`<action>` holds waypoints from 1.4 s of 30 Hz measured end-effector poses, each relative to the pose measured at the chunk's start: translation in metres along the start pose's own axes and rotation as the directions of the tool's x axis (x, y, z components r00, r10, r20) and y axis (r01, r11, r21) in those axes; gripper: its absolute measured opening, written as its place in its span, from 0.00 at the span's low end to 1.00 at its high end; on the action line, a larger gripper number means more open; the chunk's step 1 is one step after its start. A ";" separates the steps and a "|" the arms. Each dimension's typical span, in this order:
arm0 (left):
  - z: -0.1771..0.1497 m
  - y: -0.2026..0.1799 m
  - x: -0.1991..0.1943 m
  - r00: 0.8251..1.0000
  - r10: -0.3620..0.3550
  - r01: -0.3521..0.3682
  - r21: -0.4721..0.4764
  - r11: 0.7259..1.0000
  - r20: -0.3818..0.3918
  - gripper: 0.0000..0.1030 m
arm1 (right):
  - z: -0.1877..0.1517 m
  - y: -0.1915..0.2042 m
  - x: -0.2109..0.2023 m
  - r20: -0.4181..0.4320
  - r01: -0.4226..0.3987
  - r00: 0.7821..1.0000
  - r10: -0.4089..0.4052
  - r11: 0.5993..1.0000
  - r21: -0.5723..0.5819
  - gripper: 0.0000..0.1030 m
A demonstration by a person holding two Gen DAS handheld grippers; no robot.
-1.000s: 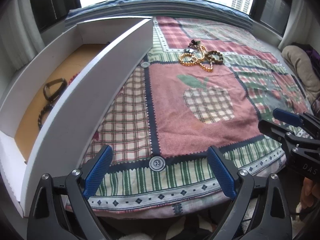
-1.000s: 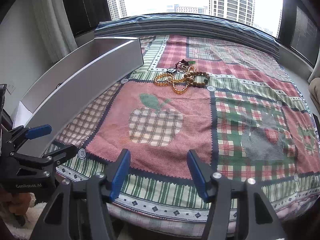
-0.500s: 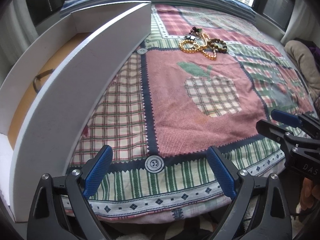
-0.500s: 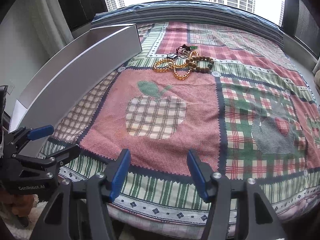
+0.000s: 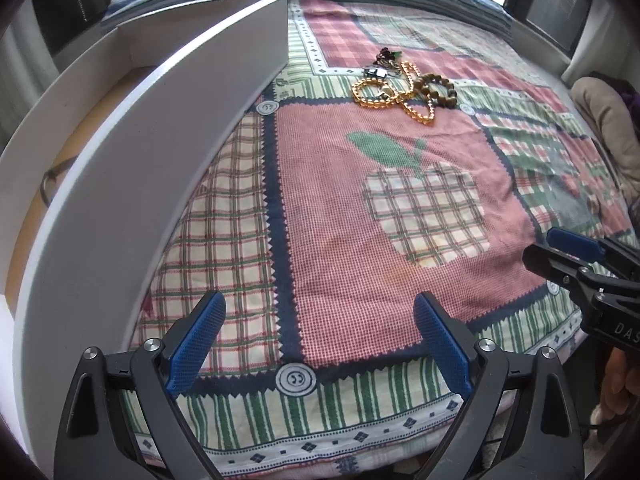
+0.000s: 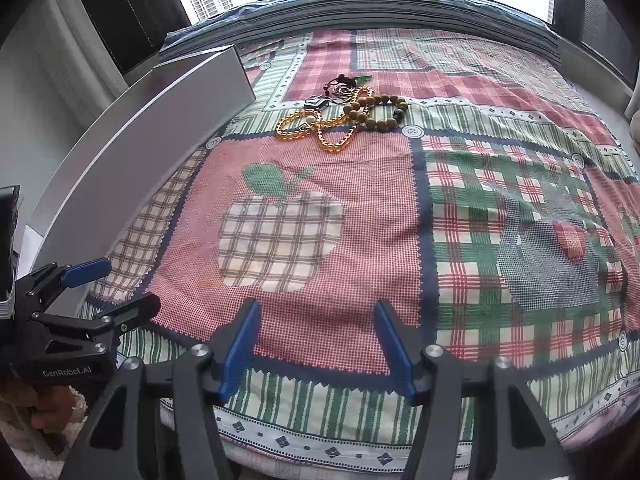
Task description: Organize jewelry
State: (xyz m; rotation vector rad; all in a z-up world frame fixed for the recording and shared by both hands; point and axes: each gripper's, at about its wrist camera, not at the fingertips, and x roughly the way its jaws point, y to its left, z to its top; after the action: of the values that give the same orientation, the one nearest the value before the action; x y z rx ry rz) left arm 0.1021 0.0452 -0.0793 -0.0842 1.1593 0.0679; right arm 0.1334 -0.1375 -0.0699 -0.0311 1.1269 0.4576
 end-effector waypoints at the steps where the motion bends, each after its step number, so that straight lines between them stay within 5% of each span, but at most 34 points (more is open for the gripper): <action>1: 0.003 0.001 0.001 1.000 -0.001 0.001 -0.005 1.000 0.003 0.93 | 0.002 -0.002 0.000 -0.002 -0.001 1.000 0.001 1.000 0.006 0.58; 9: 0.005 0.003 0.009 1.000 -0.011 0.011 -0.015 1.000 -0.021 0.93 | 0.040 -0.014 0.003 -0.052 -0.085 0.995 0.085 0.996 0.017 0.58; 15: -0.003 0.010 0.011 0.999 -0.020 0.019 -0.039 0.999 -0.034 0.93 | 0.141 -0.029 0.018 -0.067 -0.146 0.986 0.150 0.987 0.061 0.58; 23: -0.012 0.031 0.007 1.000 -0.005 0.003 -0.084 0.996 -0.027 0.93 | 0.260 -0.051 0.132 -0.165 -0.132 0.969 0.184 0.948 0.288 0.58; 27: -0.017 0.040 0.006 1.000 -0.001 -0.002 -0.101 0.995 -0.029 0.93 | 0.280 -0.050 0.167 -0.188 -0.047 0.977 0.106 0.954 0.298 0.54; 34: -0.019 0.047 0.010 0.999 -0.008 0.004 -0.116 0.993 -0.037 0.93 | 0.282 -0.029 0.185 -0.210 0.031 0.977 0.020 0.971 0.236 0.18; 35: -0.019 0.047 0.009 0.999 -0.007 0.003 -0.115 0.993 -0.035 0.93 | 0.282 -0.026 0.181 -0.183 0.029 0.983 0.012 0.976 0.217 0.11; 42: -0.021 0.046 0.009 0.999 0.002 -0.006 -0.113 0.994 -0.034 0.93 | 0.271 -0.015 0.112 -0.049 -0.110 0.992 0.117 0.985 0.130 0.09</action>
State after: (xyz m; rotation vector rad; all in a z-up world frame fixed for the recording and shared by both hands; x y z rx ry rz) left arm 0.0818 0.0894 -0.0973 -0.1837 1.1893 0.1356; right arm 0.4114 -0.0447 -0.0518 0.1332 1.2157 0.4878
